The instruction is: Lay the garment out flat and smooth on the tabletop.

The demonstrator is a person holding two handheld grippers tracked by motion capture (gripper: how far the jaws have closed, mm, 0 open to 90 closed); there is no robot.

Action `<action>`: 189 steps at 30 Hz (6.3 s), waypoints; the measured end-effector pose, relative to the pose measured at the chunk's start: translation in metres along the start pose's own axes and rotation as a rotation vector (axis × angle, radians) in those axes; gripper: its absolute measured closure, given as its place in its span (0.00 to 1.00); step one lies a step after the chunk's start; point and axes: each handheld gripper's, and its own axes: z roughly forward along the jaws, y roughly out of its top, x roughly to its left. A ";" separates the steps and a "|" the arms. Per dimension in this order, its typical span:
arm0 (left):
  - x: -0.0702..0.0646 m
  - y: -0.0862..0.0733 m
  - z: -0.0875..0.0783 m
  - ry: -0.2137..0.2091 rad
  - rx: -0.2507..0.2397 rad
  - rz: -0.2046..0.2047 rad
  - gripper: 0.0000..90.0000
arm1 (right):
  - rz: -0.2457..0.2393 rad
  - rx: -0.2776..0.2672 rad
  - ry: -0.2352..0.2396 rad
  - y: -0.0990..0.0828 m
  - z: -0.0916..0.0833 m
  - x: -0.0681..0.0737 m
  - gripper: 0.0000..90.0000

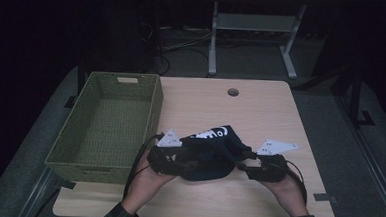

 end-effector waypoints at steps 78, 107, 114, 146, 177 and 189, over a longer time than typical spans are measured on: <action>-0.037 -0.041 0.042 -0.370 0.181 0.220 0.93 | 0.028 0.043 -0.105 0.114 0.017 -0.075 0.89; -0.035 -0.043 0.045 -0.368 0.188 0.209 0.93 | 0.019 0.144 -0.114 0.145 0.133 -0.104 0.88; -0.033 -0.043 0.046 -0.374 0.186 0.198 0.91 | 0.038 0.113 -0.094 0.142 0.137 -0.104 0.64; -0.005 -0.008 0.026 -0.135 0.065 0.065 1.00 | 0.095 0.093 -0.051 0.051 0.043 -0.073 1.00; 0.041 -0.005 0.077 0.072 0.161 -0.037 1.00 | 0.085 0.252 -0.019 -0.008 0.063 -0.043 1.00; 0.009 -0.005 0.088 -0.057 0.141 0.006 1.00 | 0.142 0.244 -0.047 -0.035 0.027 -0.043 1.00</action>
